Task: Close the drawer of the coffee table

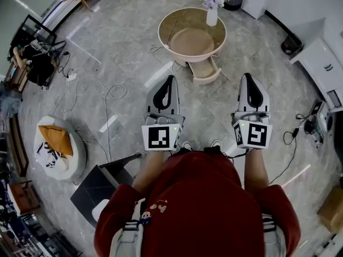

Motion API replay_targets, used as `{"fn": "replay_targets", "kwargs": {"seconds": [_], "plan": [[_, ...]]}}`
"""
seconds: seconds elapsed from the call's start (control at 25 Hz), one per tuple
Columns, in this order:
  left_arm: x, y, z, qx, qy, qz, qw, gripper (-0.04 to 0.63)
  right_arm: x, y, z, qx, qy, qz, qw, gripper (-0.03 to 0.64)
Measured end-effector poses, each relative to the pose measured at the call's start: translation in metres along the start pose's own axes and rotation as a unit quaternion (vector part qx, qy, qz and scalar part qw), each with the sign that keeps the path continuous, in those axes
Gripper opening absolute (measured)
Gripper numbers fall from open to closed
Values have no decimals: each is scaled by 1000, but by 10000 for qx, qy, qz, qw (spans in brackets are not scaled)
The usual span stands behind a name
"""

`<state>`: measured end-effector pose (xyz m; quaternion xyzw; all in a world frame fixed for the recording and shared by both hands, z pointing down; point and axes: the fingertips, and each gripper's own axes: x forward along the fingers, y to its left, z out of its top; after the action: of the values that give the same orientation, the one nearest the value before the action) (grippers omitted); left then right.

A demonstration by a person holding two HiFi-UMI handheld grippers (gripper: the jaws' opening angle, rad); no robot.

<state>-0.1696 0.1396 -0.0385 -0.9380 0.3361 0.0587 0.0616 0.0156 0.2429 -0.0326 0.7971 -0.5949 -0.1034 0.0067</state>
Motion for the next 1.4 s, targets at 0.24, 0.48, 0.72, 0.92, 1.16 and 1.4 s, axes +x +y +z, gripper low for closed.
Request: {"fn": "replay_targets", "kwargs": {"seconds": [0.24,0.48,0.72,0.92,1.16,1.4], "plan": [[-7,14,-11,-22,92,-198,9998,12,-6,13,-6,398,-12,-137,9991,26],[-2,24,-21,-234,39,-282,9993,12,-5,18,-20,414,197,-343,9984,26],[18,14,-48,-70,570,-547,9969,12,12,3,-34,358,365,-435,9977,26],[51,6,-57,8,610,-547,9966,12,38,-12,-47,496,238,-299,9980,28],[106,-2,-59,124,593,-448,9972,12,88,-40,-59,602,173,-70,9980,54],[177,-26,-59,-17,347,-274,9990,12,128,-99,-78,601,200,-41,9980,57]]}}
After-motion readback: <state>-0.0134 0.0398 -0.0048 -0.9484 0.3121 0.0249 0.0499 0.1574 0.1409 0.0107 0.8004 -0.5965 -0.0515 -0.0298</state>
